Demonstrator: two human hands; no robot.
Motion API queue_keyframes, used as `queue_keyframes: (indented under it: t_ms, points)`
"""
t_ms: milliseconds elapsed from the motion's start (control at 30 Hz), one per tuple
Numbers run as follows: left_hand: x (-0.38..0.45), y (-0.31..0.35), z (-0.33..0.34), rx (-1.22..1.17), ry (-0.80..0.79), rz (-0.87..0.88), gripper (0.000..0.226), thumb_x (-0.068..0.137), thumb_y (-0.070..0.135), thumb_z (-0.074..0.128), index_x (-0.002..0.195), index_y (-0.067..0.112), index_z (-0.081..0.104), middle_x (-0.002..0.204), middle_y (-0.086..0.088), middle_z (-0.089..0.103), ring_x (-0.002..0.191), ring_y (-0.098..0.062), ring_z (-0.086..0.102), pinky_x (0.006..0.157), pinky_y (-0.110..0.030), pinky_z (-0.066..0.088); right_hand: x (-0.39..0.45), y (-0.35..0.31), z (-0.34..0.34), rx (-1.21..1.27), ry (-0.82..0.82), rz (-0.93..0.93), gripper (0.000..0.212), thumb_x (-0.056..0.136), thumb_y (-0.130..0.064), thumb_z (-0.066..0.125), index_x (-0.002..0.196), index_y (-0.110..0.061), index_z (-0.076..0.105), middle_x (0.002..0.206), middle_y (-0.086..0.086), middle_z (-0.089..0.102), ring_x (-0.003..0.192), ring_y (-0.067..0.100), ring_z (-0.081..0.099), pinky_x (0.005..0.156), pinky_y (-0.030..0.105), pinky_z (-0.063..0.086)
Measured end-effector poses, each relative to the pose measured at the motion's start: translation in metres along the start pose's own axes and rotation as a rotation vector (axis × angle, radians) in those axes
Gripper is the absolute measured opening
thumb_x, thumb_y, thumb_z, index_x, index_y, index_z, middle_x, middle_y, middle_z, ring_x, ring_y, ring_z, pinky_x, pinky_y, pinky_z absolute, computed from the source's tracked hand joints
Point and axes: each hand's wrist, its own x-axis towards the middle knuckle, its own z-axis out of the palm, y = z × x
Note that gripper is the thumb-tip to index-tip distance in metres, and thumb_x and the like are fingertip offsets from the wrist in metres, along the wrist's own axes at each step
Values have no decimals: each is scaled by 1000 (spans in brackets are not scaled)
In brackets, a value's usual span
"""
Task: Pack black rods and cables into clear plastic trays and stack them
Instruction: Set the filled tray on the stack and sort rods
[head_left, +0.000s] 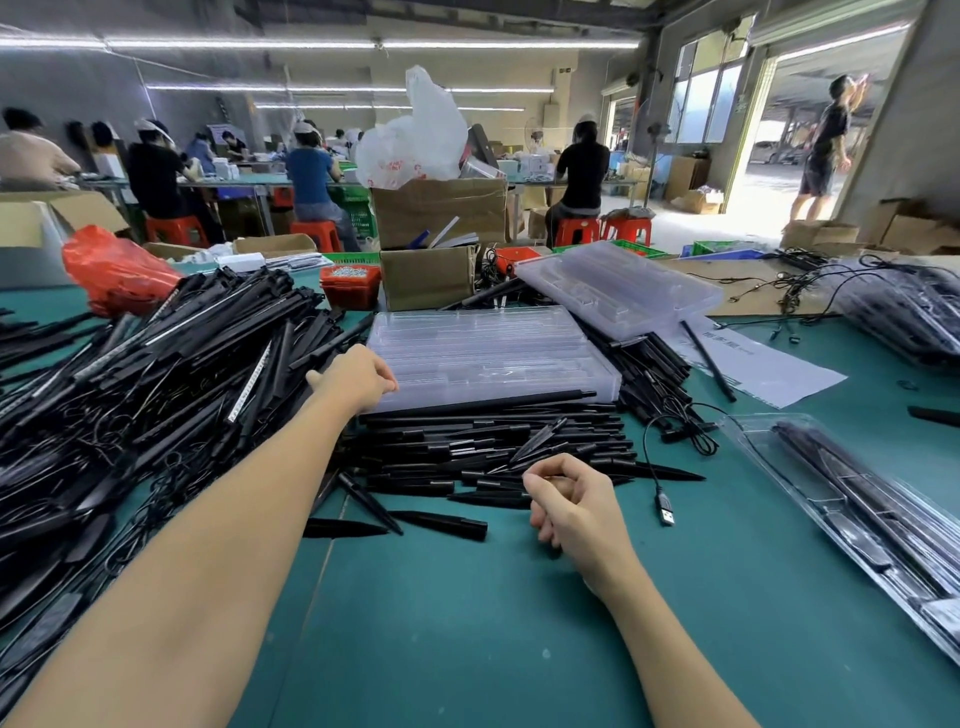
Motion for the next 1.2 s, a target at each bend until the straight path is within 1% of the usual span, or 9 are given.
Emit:
queue_keyframes:
  t_ms: [233,433,533,700,833,900,1000,1100,1200]
  points:
    - [13,5,-3,95,-27,-16,20,97,19,64,83,21,77,100,3,74,98,-28,58,113,-55,18,1,2,-1,57,2,-15,11,88,-22,66,88,-12,67,57,7,61,45,15,51,43,19,40]
    - [15,10,-9,200,-49,29,11,96,19,63,95,16,73,98,-1,72,100,-31,60,109,-54,29,2,2,-1,79,7,-10,21,82,-31,67,88,-11,66,56,7,60,44,15,50,43,19,40]
    - [14,10,-5,324,-31,162,14,95,7,52,91,11,65,94,-2,67,87,-30,59,84,-41,45,1,1,-1,94,16,-6,22,81,-31,67,88,-10,66,56,7,60,45,15,50,43,19,40]
    - [10,1,10,690,214,520,33,90,-7,44,115,13,42,99,-5,53,94,-29,51,77,-39,41,-1,0,-1,74,15,-20,21,87,-29,70,89,-9,66,56,7,59,45,15,50,44,19,40]
    - [12,-9,16,760,-88,542,28,99,4,40,124,12,49,123,-7,55,111,-28,55,88,-42,49,-2,-2,2,21,4,-48,16,92,-22,71,89,-7,65,57,11,56,46,12,51,45,21,42]
    - [14,-6,16,740,-142,540,28,103,8,36,124,11,54,128,-7,57,116,-27,55,94,-43,48,-2,-4,4,3,-5,-55,18,92,-22,72,88,-6,65,56,11,56,46,12,51,45,23,42]
    - [17,3,5,748,-206,555,21,102,6,40,108,13,59,110,-10,59,96,-28,56,82,-35,45,-3,-5,4,-3,-9,-46,19,91,-23,72,89,-5,65,57,11,55,45,12,51,45,23,42]
    - [14,11,-4,747,-139,513,15,97,4,46,87,15,49,89,-7,51,75,-26,43,67,-32,37,-3,-5,3,-6,1,-47,19,91,-24,72,89,-6,65,57,11,55,45,12,50,45,23,42]
    - [10,17,-6,800,11,524,10,102,17,48,107,11,55,108,-7,55,100,-28,56,76,-36,43,-3,-5,3,-14,7,-52,19,91,-25,72,88,-7,66,56,10,57,45,13,50,45,23,42]
